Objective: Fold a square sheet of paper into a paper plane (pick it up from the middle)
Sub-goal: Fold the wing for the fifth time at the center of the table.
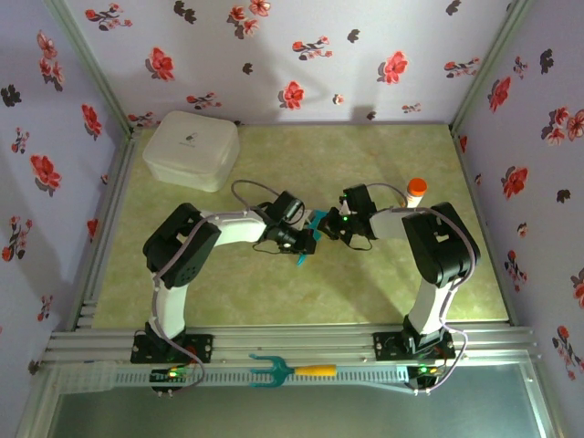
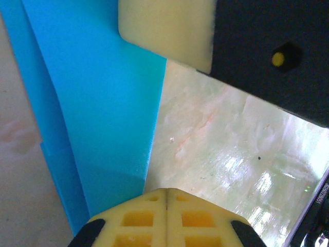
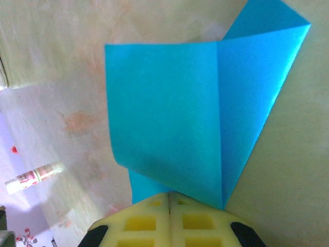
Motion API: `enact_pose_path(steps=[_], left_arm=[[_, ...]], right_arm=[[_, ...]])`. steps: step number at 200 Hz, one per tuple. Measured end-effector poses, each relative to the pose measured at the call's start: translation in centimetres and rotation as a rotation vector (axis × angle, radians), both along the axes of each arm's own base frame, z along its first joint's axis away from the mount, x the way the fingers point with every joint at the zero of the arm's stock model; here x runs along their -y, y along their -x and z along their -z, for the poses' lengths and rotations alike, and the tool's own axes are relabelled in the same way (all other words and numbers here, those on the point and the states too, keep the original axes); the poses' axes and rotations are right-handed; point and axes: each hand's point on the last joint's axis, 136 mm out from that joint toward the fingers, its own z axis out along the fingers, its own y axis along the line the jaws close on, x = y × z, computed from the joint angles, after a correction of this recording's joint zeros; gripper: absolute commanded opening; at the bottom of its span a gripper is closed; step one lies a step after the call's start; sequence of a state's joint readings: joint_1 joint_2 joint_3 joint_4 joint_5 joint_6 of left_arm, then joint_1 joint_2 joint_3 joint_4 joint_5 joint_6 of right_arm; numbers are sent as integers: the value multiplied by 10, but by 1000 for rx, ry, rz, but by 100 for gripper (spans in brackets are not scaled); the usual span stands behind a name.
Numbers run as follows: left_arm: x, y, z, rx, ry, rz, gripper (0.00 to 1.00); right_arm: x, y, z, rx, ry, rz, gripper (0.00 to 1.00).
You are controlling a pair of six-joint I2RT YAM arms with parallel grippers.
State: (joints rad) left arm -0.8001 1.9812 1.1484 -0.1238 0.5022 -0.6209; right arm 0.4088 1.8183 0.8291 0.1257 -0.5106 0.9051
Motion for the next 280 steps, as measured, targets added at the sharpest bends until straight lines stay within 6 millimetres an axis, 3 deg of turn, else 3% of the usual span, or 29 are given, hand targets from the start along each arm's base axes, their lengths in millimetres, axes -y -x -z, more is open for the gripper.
enact_pose_path(steps=[116, 217, 250, 280], left_arm=[[-17, 15, 3, -20, 22, -32, 3], [-50, 42, 3, -39, -60, -57, 0], [-50, 39, -26, 24, -29, -66, 0], [-35, 14, -54, 92, 32, -74, 0]], right_arm=[[-1, 2, 1, 3, 9, -16, 0], [-1, 3, 1, 2, 9, -16, 0], [-1, 2, 1, 3, 9, -16, 1], [-1, 2, 1, 3, 9, -15, 1]])
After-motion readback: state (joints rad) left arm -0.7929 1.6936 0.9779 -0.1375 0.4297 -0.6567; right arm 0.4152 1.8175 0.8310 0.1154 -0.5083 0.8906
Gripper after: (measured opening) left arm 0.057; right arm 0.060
